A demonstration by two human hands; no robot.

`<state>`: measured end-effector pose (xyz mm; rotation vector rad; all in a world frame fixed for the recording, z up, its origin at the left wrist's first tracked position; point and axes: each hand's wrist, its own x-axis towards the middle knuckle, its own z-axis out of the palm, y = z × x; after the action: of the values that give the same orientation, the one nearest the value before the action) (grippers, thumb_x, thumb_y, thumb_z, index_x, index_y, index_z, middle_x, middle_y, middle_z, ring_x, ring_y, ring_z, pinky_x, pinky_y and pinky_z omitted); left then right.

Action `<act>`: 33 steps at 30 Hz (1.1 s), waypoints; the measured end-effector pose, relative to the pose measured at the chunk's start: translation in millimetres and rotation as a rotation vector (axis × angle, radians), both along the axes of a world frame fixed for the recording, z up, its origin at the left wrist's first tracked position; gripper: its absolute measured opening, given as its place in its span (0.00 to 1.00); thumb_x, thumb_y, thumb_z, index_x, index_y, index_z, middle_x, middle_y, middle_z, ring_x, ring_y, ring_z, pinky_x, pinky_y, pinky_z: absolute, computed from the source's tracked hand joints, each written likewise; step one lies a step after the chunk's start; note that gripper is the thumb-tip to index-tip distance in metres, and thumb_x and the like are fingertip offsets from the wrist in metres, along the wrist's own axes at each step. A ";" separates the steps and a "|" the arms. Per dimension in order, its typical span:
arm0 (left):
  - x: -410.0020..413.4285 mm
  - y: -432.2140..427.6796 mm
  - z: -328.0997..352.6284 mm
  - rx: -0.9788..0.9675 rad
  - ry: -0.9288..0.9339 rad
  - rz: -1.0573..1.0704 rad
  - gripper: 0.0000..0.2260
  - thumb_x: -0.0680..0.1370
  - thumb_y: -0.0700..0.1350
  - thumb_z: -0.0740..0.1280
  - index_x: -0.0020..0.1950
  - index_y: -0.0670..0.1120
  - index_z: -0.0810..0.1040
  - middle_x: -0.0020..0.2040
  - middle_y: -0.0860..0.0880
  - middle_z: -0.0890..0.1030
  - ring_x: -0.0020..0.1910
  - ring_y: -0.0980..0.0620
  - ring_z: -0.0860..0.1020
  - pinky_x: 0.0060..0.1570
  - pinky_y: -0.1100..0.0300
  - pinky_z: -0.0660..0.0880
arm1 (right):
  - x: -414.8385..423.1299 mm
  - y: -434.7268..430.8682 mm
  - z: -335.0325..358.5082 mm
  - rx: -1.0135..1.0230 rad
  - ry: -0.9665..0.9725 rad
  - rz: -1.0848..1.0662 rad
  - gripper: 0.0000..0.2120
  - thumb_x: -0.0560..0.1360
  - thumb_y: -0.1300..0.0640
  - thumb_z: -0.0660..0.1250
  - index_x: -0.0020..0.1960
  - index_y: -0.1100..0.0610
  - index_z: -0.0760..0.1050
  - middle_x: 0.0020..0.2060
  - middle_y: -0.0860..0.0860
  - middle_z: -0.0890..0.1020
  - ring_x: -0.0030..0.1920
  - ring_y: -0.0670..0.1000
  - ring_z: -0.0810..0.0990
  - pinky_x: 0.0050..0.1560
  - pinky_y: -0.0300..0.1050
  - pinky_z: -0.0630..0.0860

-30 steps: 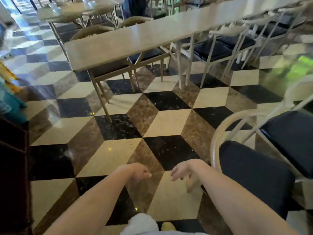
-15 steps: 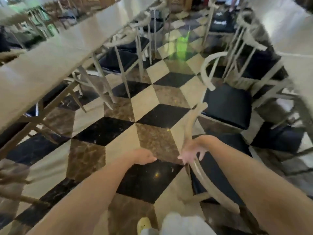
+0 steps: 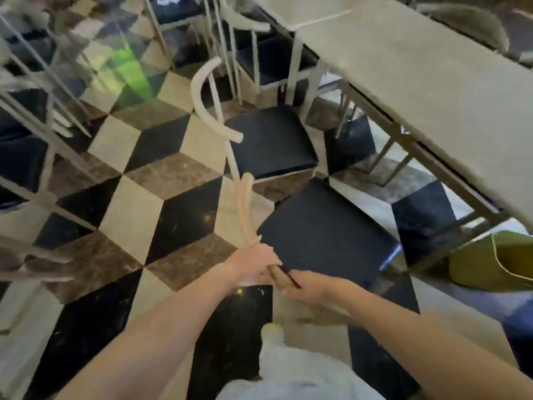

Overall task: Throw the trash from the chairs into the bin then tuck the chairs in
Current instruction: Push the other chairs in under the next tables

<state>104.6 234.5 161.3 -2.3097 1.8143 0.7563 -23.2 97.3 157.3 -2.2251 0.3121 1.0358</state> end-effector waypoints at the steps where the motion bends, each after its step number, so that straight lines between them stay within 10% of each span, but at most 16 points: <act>1: 7.1 -3.1 -0.7 -0.028 0.022 -0.009 0.18 0.77 0.55 0.65 0.66 0.52 0.75 0.65 0.53 0.77 0.68 0.52 0.71 0.75 0.51 0.52 | -0.1 6.6 -0.6 0.020 -0.026 -0.078 0.22 0.79 0.42 0.58 0.67 0.54 0.68 0.61 0.51 0.76 0.59 0.53 0.76 0.62 0.50 0.71; 15: 88.4 -24.9 -22.6 -0.037 0.026 -0.326 0.08 0.73 0.58 0.68 0.44 0.55 0.79 0.41 0.56 0.81 0.41 0.56 0.79 0.51 0.55 0.79 | 3.2 75.2 -20.9 -0.650 -0.186 -0.642 0.22 0.71 0.31 0.60 0.48 0.49 0.74 0.42 0.45 0.79 0.42 0.47 0.78 0.47 0.44 0.75; 25: 116.9 -28.2 -21.0 0.032 0.118 -0.363 0.13 0.74 0.57 0.69 0.53 0.51 0.80 0.47 0.53 0.82 0.46 0.54 0.79 0.51 0.58 0.77 | -22.5 76.6 -16.2 -0.500 -0.190 -0.741 0.19 0.76 0.46 0.66 0.65 0.50 0.73 0.58 0.48 0.80 0.58 0.49 0.78 0.63 0.45 0.72; 33: 123.2 -48.8 -16.5 0.229 -0.003 -0.510 0.21 0.73 0.65 0.64 0.54 0.50 0.78 0.48 0.52 0.82 0.47 0.53 0.80 0.50 0.59 0.77 | -36.4 51.4 -16.3 -0.418 -0.052 -0.685 0.21 0.72 0.39 0.67 0.59 0.50 0.76 0.51 0.47 0.82 0.50 0.49 0.80 0.56 0.45 0.76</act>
<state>227.8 185.7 144.8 -1.6056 2.0592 0.8153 -59.5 148.6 141.1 -2.2139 1.2571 0.5661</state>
